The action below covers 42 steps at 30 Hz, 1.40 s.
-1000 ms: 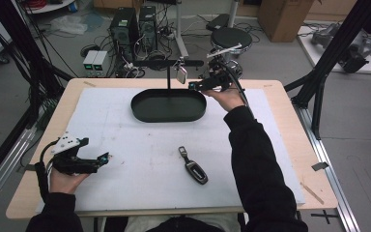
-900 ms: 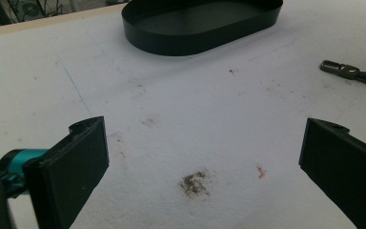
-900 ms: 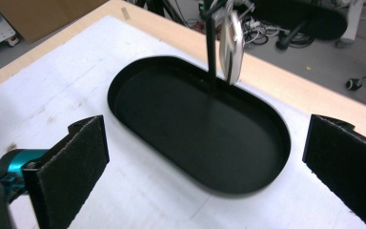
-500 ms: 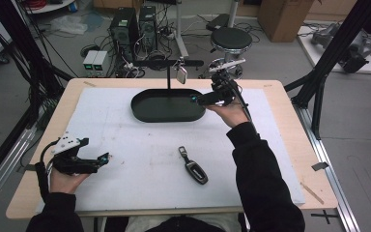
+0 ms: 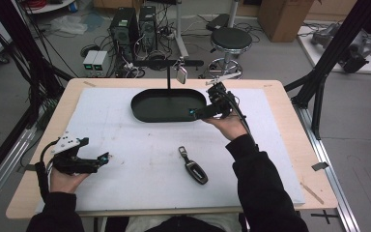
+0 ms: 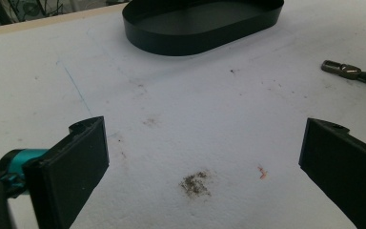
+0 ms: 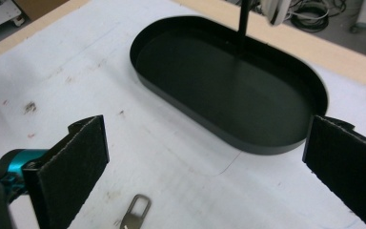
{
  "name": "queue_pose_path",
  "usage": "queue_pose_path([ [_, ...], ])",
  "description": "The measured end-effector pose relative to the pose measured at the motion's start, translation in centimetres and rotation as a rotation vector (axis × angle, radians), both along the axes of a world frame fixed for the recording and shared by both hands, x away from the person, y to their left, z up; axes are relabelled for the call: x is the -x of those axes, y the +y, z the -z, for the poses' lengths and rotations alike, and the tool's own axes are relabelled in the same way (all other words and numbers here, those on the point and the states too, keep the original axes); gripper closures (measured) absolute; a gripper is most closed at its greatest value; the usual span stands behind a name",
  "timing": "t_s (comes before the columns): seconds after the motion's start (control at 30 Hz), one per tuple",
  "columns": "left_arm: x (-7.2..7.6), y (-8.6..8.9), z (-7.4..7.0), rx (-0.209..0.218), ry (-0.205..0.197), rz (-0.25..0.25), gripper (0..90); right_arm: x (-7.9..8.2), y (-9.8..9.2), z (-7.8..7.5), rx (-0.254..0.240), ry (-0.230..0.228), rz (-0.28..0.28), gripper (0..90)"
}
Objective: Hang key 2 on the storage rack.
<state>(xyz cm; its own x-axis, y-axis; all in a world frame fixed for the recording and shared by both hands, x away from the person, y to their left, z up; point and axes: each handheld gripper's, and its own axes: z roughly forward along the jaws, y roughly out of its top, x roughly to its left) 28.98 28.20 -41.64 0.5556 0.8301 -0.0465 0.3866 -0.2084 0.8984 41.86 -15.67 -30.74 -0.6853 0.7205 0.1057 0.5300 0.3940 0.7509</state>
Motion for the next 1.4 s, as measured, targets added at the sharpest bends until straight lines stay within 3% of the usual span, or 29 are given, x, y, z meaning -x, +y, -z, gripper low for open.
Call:
queue_pose_path([
  [0.13,0.0,0.0,0.0,-0.001,0.001,-0.001,3.1,0.6,0.2,1.0,0.004,0.019,-0.003,0.7],
  [0.43,0.0,0.1,0.0,-0.002,-0.006,-0.007,3.1,1.7,0.7,3.7,0.038,0.108,0.009,0.8],
  [0.57,0.0,0.1,0.0,0.000,-0.004,-0.006,3.1,2.3,1.0,5.0,0.046,0.126,-0.015,0.7],
  [0.9,0.0,0.1,0.1,-0.004,-0.001,-0.006,3.1,3.4,1.6,6.9,0.054,0.152,-0.016,0.8],
  [1.3,0.0,0.1,0.1,-0.005,-0.005,-0.010,3.2,4.8,3.1,9.3,0.119,0.203,-0.043,0.7],
  [1.4,0.0,0.0,0.1,-0.009,-0.004,-0.006,3.2,5.0,3.2,9.8,0.111,0.212,-0.048,0.8],
])
